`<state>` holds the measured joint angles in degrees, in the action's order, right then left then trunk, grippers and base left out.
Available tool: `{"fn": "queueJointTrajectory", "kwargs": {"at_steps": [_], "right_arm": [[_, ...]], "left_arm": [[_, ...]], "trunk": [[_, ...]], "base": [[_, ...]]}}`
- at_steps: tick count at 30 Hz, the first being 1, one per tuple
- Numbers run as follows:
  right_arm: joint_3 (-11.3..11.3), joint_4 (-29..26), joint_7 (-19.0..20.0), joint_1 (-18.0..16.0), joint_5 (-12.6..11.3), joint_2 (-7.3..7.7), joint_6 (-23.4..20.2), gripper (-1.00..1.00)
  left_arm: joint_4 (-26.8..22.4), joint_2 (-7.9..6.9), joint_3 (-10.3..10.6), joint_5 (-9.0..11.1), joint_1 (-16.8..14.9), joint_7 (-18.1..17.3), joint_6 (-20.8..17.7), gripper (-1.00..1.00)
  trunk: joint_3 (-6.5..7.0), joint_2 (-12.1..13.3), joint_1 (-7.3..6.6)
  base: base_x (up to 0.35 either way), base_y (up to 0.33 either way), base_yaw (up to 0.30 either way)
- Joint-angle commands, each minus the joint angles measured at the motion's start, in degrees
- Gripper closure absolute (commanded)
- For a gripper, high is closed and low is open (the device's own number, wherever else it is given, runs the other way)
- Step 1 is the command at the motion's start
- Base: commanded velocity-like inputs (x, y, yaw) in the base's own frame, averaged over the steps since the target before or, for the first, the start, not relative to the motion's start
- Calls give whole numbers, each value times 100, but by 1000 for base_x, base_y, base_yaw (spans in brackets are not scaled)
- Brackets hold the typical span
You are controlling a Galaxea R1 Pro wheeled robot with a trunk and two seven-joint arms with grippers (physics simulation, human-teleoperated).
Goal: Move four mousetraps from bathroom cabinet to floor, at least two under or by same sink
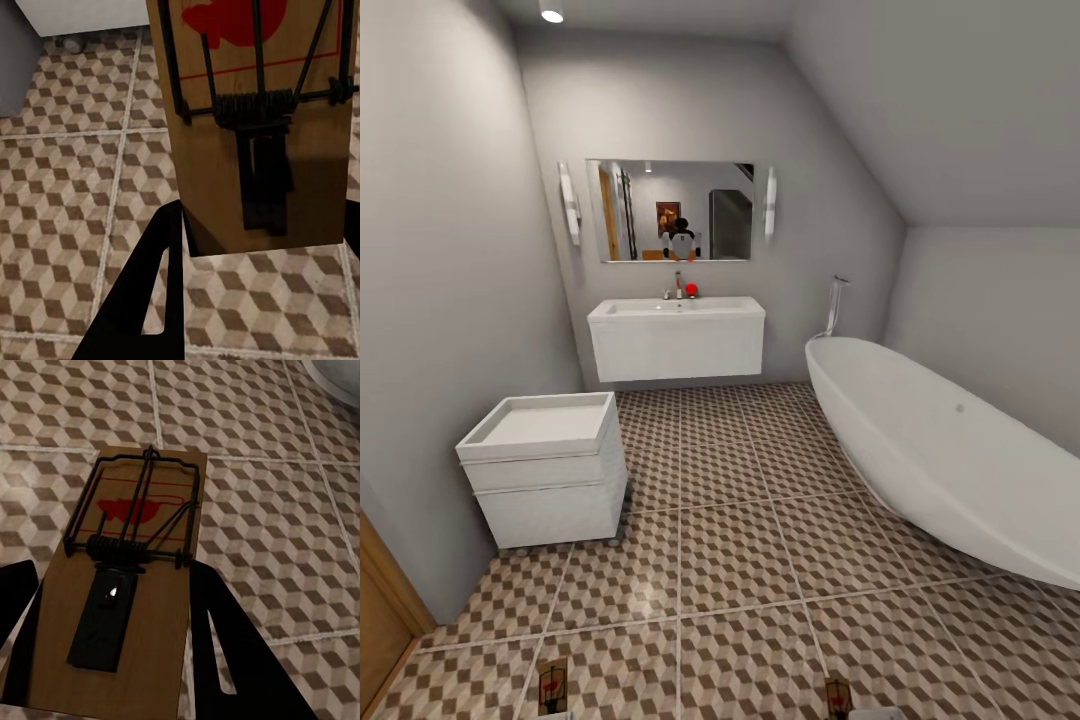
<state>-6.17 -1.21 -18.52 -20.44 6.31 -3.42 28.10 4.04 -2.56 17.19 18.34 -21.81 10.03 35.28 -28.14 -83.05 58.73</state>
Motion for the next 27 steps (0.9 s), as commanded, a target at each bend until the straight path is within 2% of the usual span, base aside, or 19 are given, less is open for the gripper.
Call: {"fn": "queueJointTrajectory", "kwargs": {"at_steps": [1, 27], "right_arm": [[-24, 7, -29, -4, 37, -1, 3, 100], [-24, 7, -29, -3, 37, -1, 3, 100]], "left_arm": [[18, 3, 48, -5, -8, 51, 22, 100], [18, 6, 48, -5, -8, 51, 16, 100]], "trunk": [[-6, -3, 0], [-6, -3, 0]], "base": [[0, 0, 0], [0, 0, 0]]}}
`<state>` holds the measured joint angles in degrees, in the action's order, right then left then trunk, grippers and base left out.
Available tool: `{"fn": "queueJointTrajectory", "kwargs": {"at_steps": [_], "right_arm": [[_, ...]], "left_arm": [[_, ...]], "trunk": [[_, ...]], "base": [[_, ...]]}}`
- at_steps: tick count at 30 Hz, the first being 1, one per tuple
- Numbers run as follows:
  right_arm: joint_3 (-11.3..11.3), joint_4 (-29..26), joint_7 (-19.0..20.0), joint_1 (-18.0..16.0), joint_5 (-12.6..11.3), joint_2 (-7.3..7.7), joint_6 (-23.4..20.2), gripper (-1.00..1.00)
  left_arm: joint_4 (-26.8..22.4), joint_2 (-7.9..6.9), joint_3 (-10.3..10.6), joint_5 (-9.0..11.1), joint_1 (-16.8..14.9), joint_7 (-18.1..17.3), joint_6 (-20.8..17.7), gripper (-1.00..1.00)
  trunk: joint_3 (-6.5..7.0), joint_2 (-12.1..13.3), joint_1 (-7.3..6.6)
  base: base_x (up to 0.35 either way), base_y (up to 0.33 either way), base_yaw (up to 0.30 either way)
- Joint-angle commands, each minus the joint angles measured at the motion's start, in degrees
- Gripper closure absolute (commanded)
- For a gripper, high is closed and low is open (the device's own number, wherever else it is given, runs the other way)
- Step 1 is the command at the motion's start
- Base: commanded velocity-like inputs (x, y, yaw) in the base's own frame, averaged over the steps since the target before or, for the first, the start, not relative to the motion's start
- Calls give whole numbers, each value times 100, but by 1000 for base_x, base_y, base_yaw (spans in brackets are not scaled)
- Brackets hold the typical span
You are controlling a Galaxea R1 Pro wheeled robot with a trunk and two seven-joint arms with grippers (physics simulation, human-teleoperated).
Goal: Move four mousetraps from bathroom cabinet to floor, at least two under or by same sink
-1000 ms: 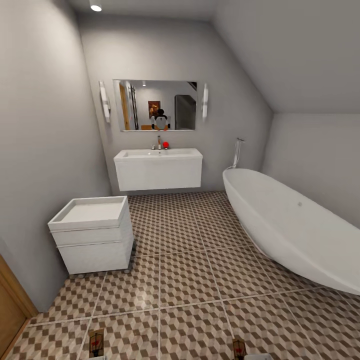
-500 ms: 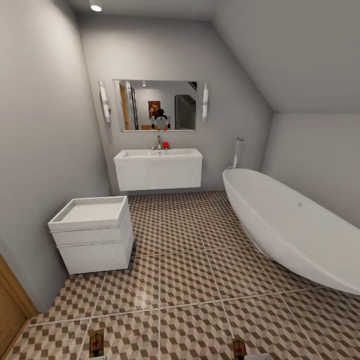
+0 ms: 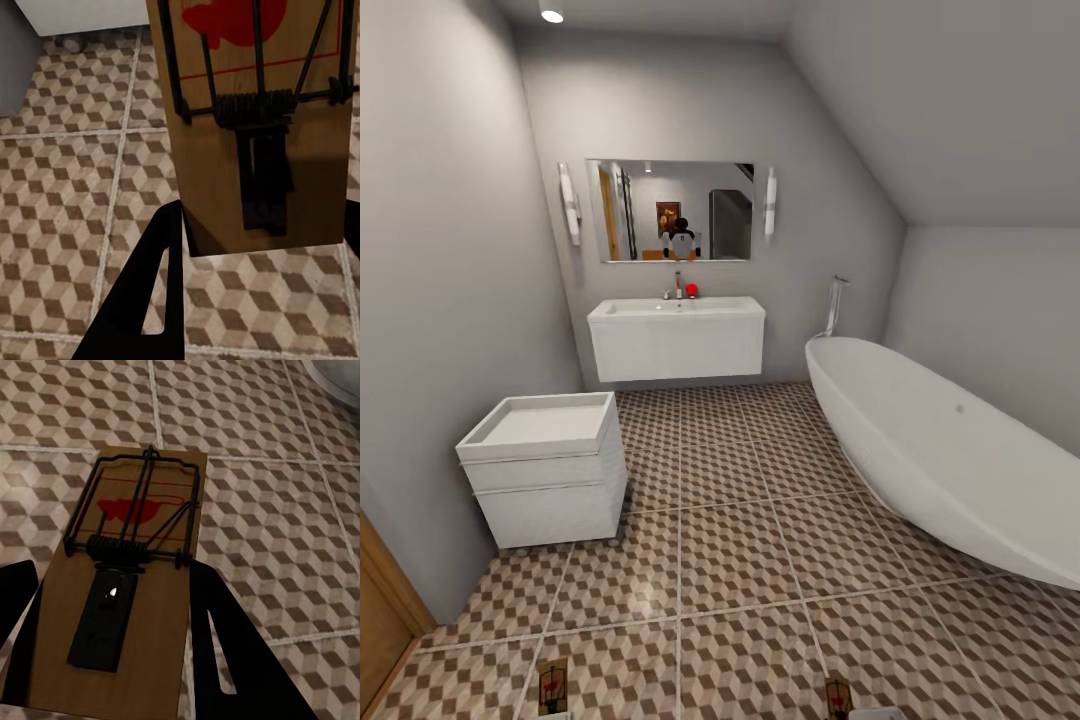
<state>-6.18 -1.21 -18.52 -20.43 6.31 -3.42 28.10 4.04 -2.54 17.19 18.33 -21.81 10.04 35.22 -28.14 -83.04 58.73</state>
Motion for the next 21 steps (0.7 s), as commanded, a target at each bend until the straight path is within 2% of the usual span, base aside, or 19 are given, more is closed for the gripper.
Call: {"fn": "queueJointTrajectory", "kwargs": {"at_steps": [1, 21], "right_arm": [[-24, 7, -29, -5, 37, -1, 3, 100], [-24, 7, -29, -5, 37, -1, 3, 100]], "left_arm": [[18, 3, 48, -5, -8, 51, 25, 100], [18, 4, 48, -5, -8, 51, 26, 100]], "trunk": [[-6, -3, 0], [-6, -3, 0]], "base": [[0, 0, 0], [0, 0, 0]]}}
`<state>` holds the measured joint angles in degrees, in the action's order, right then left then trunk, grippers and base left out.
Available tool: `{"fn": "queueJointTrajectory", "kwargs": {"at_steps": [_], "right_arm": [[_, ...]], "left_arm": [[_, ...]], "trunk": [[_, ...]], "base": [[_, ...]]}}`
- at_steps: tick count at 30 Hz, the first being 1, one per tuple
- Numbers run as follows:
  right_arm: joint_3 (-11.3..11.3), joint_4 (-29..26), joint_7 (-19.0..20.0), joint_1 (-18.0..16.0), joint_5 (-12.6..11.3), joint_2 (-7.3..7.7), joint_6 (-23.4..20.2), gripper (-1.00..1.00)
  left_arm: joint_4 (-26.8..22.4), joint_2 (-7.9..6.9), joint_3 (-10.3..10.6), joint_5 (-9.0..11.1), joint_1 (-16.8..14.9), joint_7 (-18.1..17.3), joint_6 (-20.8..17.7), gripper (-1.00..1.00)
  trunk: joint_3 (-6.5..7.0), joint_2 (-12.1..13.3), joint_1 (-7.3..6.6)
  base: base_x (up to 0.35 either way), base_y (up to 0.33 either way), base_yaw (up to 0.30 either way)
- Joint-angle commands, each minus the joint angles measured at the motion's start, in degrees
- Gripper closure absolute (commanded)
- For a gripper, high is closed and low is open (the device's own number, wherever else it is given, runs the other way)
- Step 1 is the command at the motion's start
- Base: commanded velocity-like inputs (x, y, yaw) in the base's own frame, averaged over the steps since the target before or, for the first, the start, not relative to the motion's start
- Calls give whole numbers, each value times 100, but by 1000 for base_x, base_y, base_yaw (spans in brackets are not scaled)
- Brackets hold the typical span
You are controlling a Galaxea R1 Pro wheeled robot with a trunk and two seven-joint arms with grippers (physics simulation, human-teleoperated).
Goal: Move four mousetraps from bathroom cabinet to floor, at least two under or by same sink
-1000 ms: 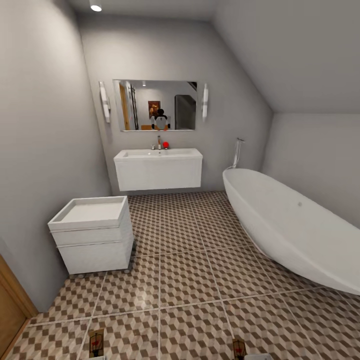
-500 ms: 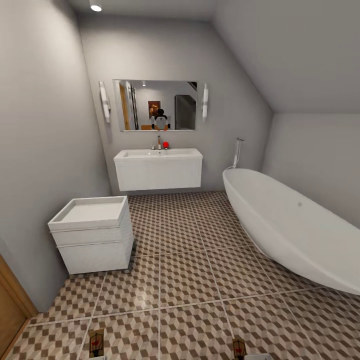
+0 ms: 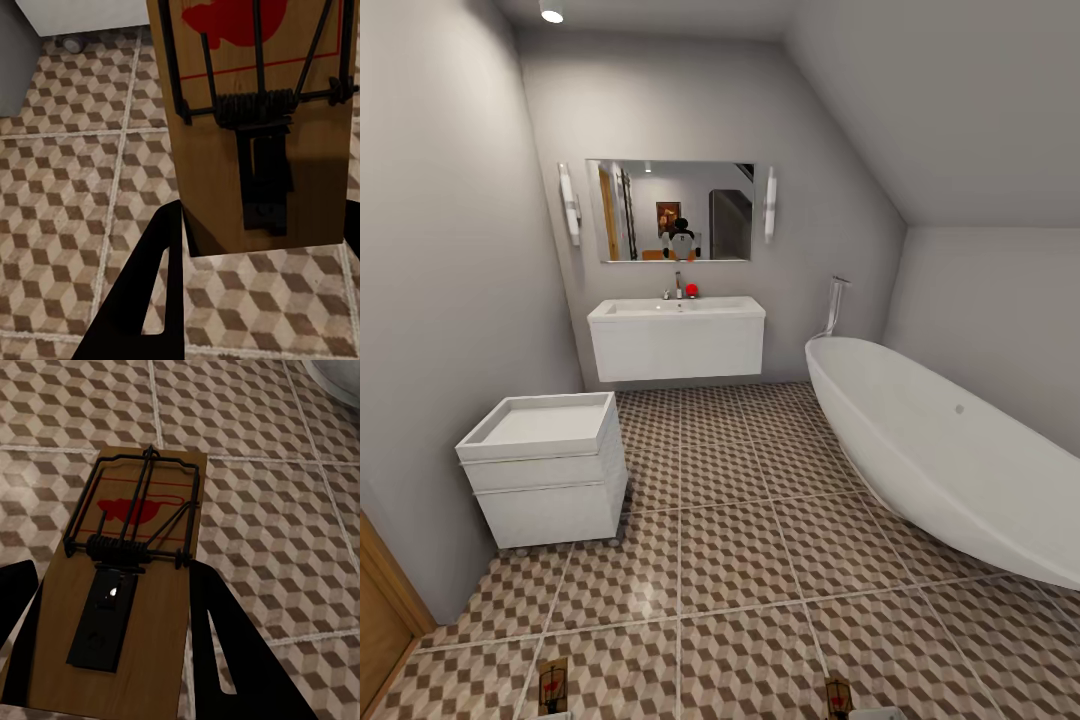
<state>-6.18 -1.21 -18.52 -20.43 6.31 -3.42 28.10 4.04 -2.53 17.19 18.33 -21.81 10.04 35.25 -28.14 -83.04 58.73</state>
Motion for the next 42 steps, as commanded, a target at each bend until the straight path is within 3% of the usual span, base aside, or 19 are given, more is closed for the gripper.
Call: {"fn": "queueJointTrajectory", "kwargs": {"at_steps": [1, 42], "right_arm": [[-24, 7, -29, -5, 37, -1, 3, 100], [-24, 7, -29, -5, 37, -1, 3, 100]], "left_arm": [[18, 2, 48, -5, -8, 50, 23, 100], [18, -1, 48, -5, -8, 50, 25, 100]], "trunk": [[-6, -3, 0], [-6, -3, 0]], "base": [[0, 0, 0], [0, 0, 0]]}}
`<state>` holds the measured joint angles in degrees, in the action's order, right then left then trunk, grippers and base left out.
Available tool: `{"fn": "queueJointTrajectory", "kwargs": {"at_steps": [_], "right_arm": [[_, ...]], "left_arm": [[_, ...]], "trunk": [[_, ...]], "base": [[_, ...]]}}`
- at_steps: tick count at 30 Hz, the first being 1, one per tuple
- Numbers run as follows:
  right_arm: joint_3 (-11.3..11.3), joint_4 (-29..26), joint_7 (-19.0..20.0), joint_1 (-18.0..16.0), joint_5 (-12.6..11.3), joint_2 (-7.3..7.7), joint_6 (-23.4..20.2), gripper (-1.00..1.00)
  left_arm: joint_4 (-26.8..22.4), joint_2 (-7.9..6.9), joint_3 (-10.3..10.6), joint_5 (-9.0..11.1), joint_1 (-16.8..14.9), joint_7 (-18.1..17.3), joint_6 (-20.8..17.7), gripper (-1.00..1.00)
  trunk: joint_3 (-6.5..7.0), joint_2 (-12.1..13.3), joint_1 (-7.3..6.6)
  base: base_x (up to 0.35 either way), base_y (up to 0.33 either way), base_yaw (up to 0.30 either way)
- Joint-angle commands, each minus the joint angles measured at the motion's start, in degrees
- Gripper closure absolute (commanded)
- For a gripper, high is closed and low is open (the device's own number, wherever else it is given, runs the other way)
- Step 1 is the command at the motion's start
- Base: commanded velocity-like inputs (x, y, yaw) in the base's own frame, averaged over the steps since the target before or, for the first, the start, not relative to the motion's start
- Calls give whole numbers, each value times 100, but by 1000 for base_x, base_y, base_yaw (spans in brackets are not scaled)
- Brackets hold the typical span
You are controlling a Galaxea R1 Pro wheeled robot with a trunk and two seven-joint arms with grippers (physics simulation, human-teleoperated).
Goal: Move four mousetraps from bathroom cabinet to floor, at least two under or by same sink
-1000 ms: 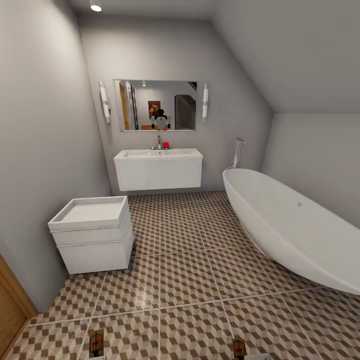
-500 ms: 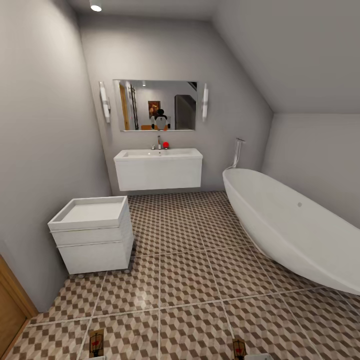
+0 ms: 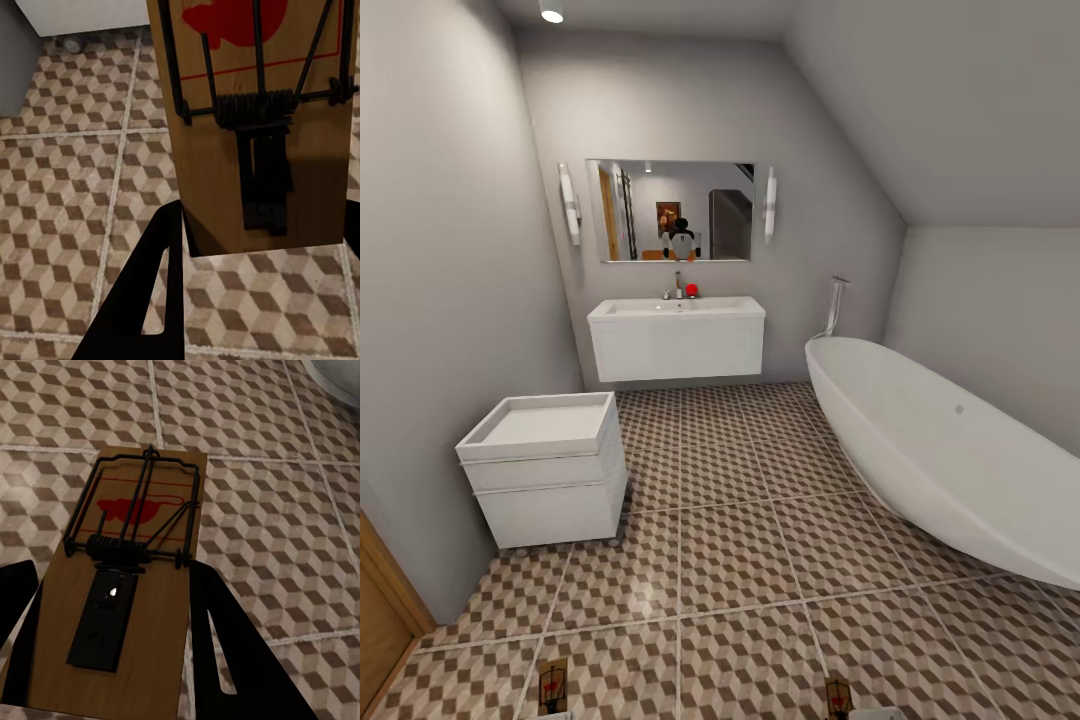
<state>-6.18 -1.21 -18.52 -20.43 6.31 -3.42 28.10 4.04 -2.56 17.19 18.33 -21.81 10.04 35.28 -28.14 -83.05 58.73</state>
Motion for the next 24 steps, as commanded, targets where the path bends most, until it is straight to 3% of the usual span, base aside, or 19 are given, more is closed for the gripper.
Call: {"fn": "queueJointTrajectory", "kwargs": {"at_steps": [1, 24], "right_arm": [[-24, 7, -29, -5, 37, -1, 3, 100], [-24, 7, -29, -5, 37, -1, 1, 100]], "left_arm": [[18, 2, 48, -5, -8, 51, 23, 100], [18, 10, 48, -5, -8, 51, 15, 100]], "trunk": [[-6, -3, 0], [-6, -3, 0]], "base": [[0, 0, 0], [0, 0, 0]]}}
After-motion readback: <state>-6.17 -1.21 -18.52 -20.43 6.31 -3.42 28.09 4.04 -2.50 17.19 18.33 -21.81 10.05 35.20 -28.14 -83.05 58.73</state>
